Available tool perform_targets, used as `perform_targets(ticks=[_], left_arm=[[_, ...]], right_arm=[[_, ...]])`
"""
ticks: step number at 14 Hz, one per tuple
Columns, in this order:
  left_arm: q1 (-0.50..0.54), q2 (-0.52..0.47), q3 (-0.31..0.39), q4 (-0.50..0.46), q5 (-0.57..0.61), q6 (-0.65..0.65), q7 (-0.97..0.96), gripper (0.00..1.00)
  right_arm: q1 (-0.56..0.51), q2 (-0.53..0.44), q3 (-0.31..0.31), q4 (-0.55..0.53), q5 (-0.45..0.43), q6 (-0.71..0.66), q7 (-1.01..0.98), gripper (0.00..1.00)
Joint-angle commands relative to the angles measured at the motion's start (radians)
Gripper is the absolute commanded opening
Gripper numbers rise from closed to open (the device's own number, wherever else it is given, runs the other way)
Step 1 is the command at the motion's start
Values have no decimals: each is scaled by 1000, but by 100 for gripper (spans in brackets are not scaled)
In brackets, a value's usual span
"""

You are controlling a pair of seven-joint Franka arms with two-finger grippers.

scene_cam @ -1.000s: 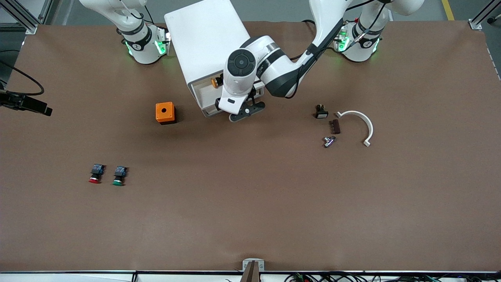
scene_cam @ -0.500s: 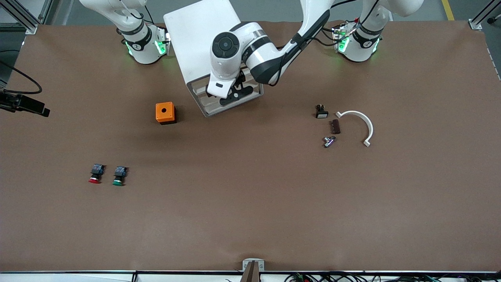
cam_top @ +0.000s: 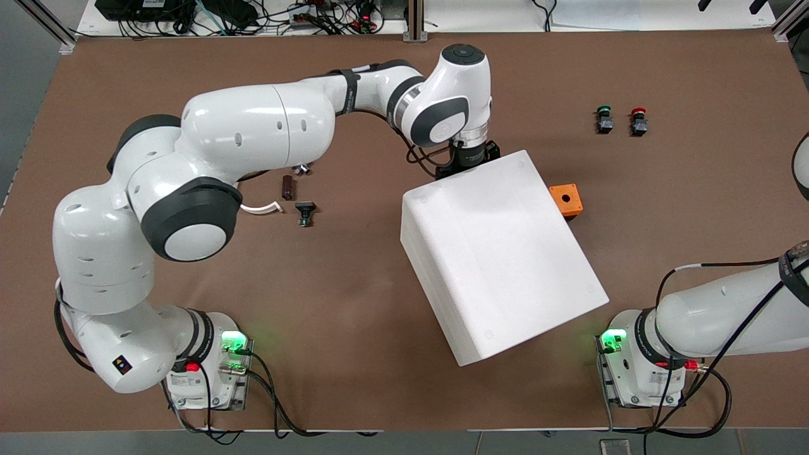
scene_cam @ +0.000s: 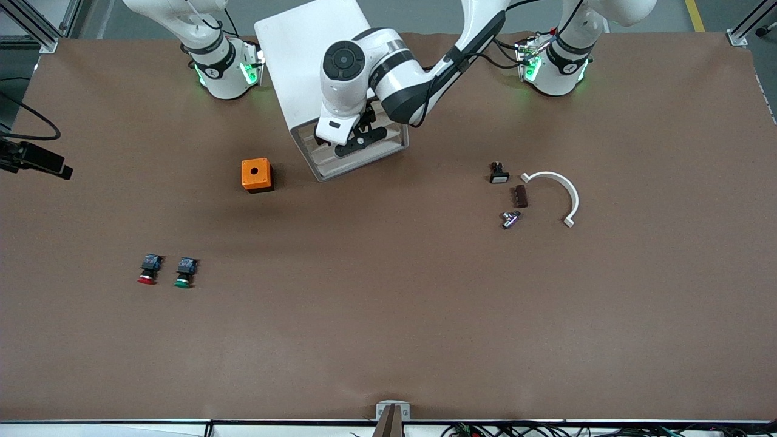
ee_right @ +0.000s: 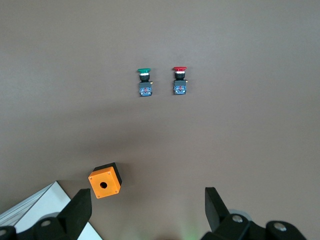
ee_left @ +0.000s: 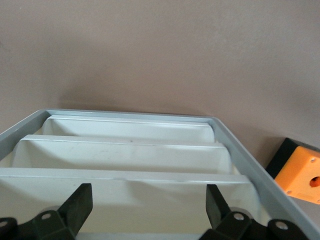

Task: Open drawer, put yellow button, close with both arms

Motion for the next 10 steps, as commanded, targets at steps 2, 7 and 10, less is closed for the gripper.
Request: perform_targets(ticks=[2,7,10], left_arm=[[99,-19,11,-6,52,9,80,100],[251,-45,13,-10,129,-23,250,100],[320,-56,13,-6,158,-25,341,100]], right_arm=[[-11,-11,18,-1,-2,2,-7,100],[33,-2,20,-1,-11,5,2,100],[35,-2,20,-1,-9,2,4,100]])
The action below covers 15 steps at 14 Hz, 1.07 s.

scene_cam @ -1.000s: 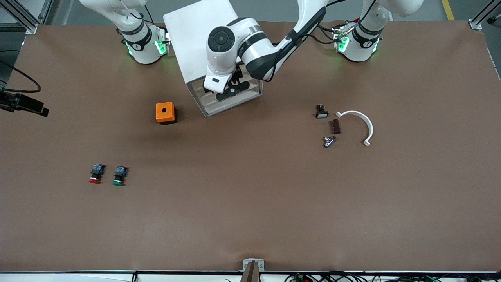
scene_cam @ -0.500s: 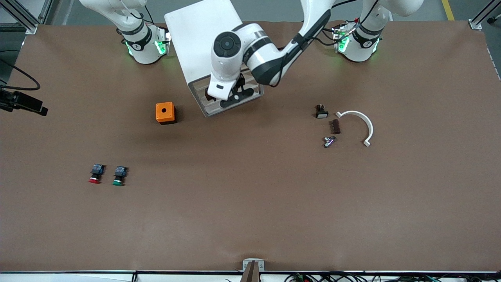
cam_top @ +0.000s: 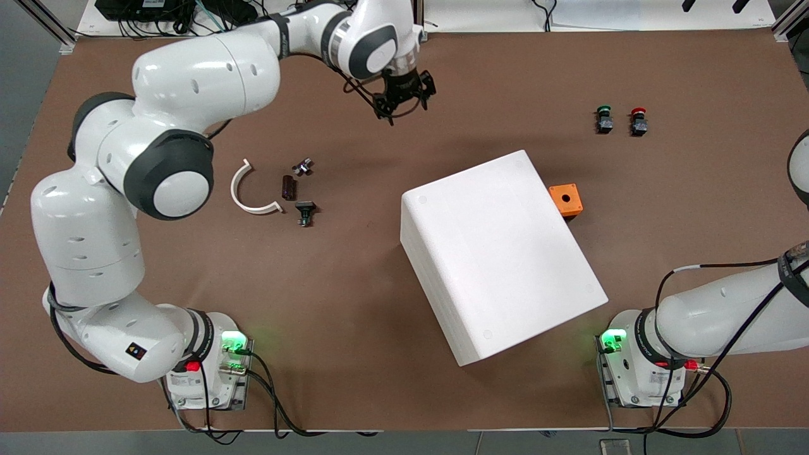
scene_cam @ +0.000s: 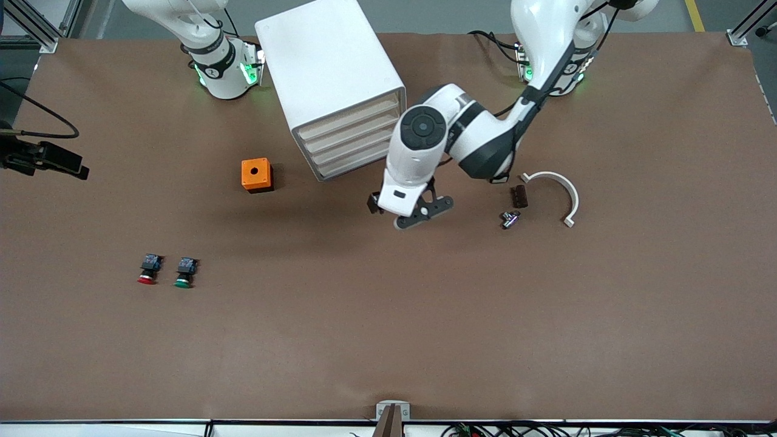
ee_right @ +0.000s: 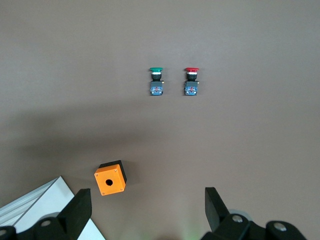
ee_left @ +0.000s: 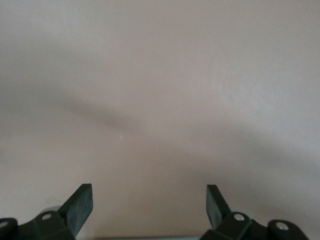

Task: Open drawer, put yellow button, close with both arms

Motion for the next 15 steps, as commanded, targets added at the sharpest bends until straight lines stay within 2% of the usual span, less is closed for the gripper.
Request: perform_targets(ticks=[1,7,11,15], left_arm=[[61,-54,-6,-11,26,-24,95,100],[291,-147,-18,-13,28,-132,454,100],[362,-219,20,-15,28,-198,695,100],[463,-277,26,-19,26,-271,839,100]], right_arm=[[-2,-4,2,0,-12,1,3,100],[-5,-4,1,0,-12,2,5,100],[-8,-4,-2,13,-13,4,5,100],[-8,-4,-2,13,-16,4,5,100]])
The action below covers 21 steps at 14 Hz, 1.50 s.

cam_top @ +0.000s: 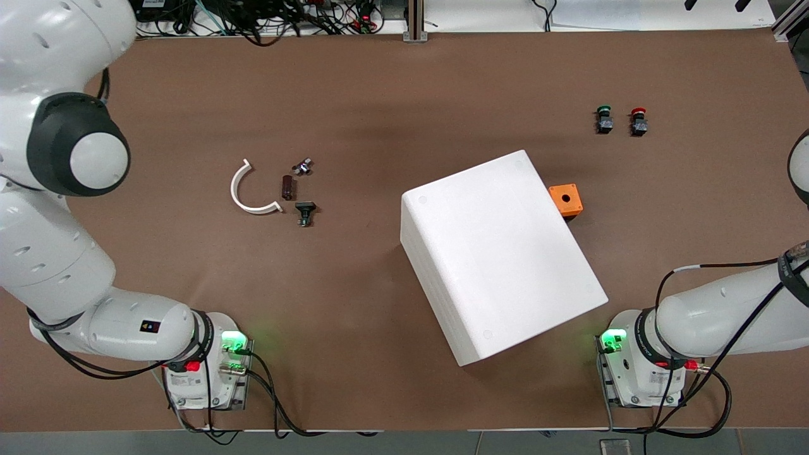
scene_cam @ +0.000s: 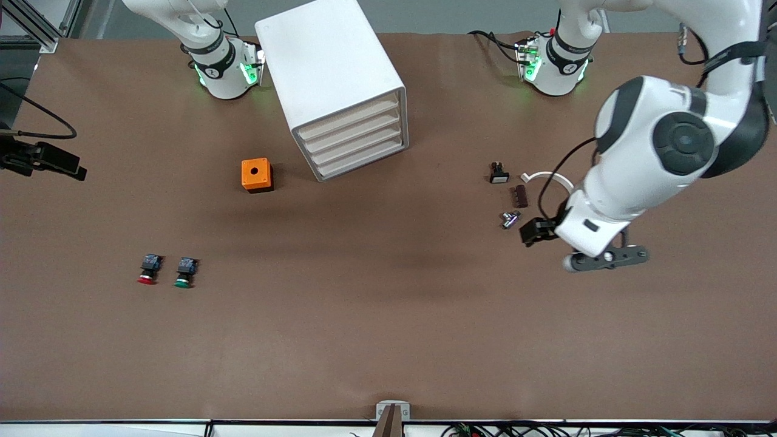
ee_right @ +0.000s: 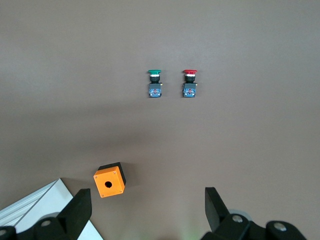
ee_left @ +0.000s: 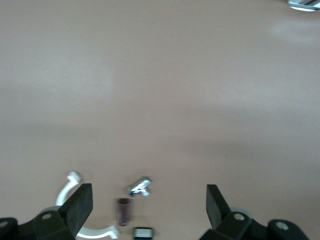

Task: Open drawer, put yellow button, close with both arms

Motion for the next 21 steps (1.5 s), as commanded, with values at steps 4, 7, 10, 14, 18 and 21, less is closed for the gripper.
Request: perform_targets(ticks=[4,7,10,14,18,21], left_arm=[[23,-217,16,-170,14,-45,75,100],[39,-314,20,-245,16,-31,84,100],[100,-390,17,-297,16,-44,117,100],[135,-430,12,-315,11,-68,121,100],[117,-455,21,-318,-4,-71,125,100],[94,-455,90,-317,-65,-67,275,100]], right_arm=[[-5,-4,5,11,-15,-3,5,100],[-5,-4,5,11,-17,-3,5,100],[-7,-6,5,12,-18,-3,5,100],[-7,-6,3,14,-18,-3,5,100],[-7,-6,3,14,-18,-3,5,100],[-7,-6,2,21,-18,-3,5,100]])
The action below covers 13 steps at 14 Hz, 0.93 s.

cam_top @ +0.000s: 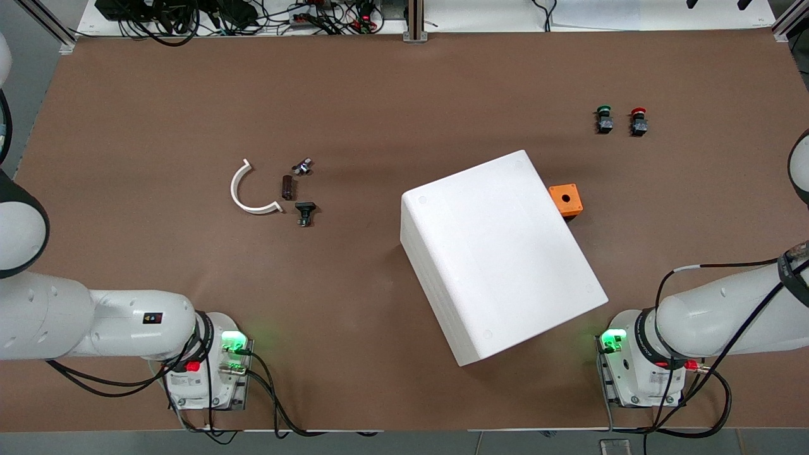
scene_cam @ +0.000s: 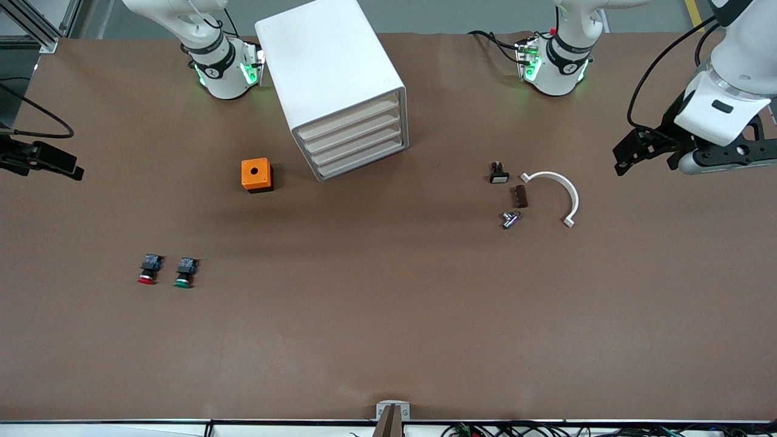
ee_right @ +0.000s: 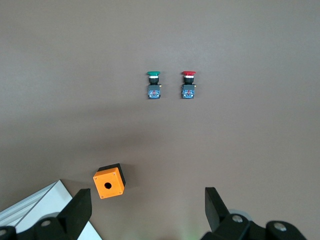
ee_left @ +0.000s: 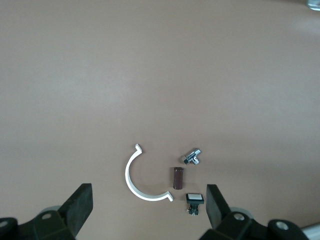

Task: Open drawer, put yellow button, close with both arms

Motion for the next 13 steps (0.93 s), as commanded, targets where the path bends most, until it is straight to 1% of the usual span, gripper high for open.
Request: perform_targets(ticks=[1,6,13], left_arm=[[-17,-23,54,-19,-38,0,115,100],[-17,-8,54,13,-19,4,110,100],[-12,-5,56,31,-10,-16,103,100]], right_arm=[[-7,-5,6,13,-17,-3,5,100],[-7,-5,5,13,-17,-1,5,100],[-9,-5,5,21,-17,-3,5,100]])
